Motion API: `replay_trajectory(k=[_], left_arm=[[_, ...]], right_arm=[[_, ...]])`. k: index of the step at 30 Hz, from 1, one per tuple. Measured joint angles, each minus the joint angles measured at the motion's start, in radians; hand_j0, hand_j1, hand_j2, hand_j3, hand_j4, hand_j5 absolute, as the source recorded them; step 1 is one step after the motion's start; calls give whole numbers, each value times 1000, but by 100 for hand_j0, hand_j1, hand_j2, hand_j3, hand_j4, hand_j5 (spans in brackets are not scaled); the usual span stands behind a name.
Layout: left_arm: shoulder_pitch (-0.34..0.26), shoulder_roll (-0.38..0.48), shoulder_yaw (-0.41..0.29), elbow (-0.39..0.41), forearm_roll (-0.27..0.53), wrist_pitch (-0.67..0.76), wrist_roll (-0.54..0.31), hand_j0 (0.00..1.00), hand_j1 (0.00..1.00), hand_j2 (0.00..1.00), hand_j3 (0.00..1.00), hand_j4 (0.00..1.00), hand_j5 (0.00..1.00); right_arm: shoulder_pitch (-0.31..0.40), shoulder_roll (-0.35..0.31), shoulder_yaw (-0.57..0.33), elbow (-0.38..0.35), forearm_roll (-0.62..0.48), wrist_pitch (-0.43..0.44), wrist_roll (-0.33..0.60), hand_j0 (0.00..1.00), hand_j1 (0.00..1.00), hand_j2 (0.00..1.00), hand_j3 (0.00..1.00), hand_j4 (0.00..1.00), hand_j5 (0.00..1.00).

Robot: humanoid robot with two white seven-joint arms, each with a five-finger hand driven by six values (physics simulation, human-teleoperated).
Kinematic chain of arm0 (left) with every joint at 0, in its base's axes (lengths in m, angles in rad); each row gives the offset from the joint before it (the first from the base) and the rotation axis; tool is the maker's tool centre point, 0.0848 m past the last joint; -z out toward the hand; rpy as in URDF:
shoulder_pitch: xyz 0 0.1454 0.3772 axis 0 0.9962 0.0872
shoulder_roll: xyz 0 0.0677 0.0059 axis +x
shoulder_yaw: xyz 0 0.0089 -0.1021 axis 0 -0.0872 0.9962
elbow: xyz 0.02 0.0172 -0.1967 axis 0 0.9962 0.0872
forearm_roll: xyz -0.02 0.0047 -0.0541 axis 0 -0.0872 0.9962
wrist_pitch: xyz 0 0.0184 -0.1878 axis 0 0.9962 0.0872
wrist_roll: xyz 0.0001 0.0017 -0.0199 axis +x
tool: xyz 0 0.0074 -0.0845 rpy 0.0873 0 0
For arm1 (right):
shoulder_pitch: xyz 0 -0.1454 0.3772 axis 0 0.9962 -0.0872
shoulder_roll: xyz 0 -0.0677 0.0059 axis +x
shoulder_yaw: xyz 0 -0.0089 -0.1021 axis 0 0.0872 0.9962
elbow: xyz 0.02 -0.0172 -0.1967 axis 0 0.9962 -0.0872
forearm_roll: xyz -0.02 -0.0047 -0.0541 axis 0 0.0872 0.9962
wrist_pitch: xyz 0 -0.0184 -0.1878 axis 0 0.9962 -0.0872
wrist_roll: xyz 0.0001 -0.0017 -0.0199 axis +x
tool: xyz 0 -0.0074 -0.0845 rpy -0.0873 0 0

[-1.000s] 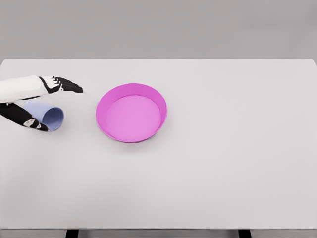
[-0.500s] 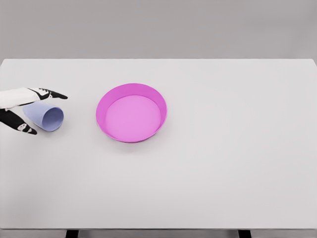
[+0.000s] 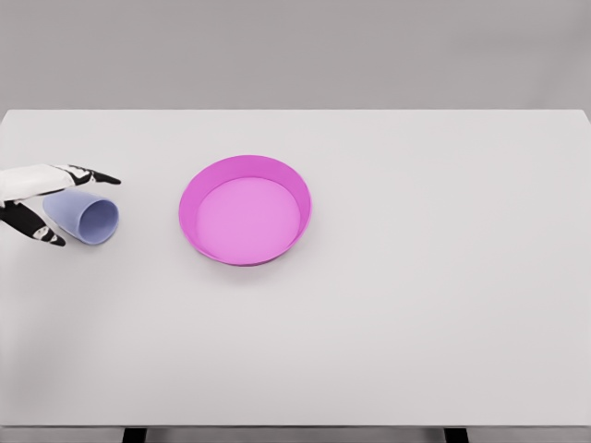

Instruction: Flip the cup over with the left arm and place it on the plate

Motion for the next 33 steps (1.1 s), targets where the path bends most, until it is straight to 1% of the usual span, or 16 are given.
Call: replay_trajectory(k=[9,13,15,20,33], left_arm=[[0,-7,1,15,-20,0,3,100,100,100,100,100,100],[-3,-29,1,52,-37,0,6,100,100,100,100,100,100],[-15,-44,1,72,-51,0,6,100,100,100,100,100,100],[-15,-58,1,105,-75,0,7,100,100,100,100,100,100],[-12,-85,-2,124,-100,0,3,100,100,100,100,100,100]], right_arm=[[0,0,0,0,0,0,0,100,100,100,100,100,100],[0,0,0,0,0,0,0,100,100,100,100,100,100],[0,0,0,0,0,0,0,100,100,100,100,100,100],[0,0,0,0,0,0,0,100,100,100,100,100,100],[0,0,0,0,0,0,0,100,100,100,100,100,100]])
